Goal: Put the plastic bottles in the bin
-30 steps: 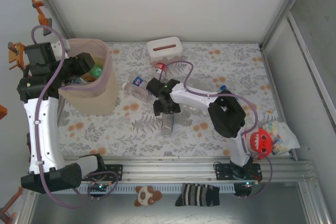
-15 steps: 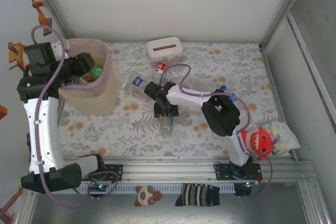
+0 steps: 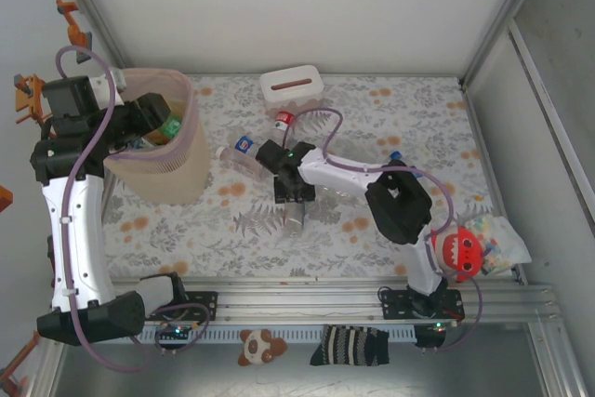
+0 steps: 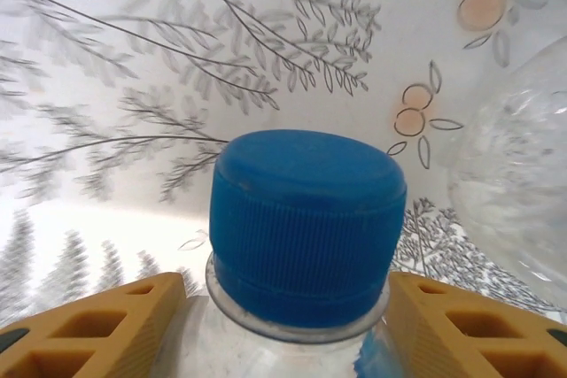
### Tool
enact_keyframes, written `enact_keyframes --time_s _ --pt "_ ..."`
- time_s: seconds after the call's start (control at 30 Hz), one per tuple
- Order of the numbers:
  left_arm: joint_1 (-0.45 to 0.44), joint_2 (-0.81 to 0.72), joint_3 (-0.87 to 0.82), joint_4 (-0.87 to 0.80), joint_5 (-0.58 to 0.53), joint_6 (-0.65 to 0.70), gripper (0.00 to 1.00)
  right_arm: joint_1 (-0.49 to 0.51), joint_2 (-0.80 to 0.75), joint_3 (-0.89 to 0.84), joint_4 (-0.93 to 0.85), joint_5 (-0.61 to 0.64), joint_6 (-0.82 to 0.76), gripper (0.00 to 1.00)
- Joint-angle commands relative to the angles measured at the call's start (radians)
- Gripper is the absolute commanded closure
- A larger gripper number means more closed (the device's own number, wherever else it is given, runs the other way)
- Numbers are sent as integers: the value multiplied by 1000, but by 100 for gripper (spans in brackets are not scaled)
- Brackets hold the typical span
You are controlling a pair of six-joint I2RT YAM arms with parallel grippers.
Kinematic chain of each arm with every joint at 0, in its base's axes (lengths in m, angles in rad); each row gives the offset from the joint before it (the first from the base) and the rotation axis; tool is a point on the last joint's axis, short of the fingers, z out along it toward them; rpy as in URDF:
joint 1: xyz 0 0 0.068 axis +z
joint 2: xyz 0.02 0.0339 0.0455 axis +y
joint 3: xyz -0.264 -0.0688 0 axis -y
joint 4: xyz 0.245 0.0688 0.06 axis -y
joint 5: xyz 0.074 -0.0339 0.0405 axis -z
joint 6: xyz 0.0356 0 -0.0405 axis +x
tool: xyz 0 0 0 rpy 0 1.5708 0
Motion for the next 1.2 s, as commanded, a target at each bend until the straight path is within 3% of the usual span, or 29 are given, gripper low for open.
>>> enact_keyframes --time_s 0.0,0.13,0.33,0.73,1.0,1.17 --pt "-14 -34 -24 67 80 -8 40 7 -145 14 34 59 -48 51" --pt "-31 -63 -72 167 182 -10 38 7 -264 0 102 62 -143 52" --pt "-86 -119 -199 464 398 -63 36 5 -464 -43 240 24 -321 56" --pt "-384 -174 -331 905 578 22 27 4 -817 -147 529 -136 -627 63" --pt "-606 -135 -304 906 602 187 15 4 -952 -192 725 -328 -728 65" --pt "-746 -70 -245 817 601 281 9 4 -962 -183 797 -424 -717 65"
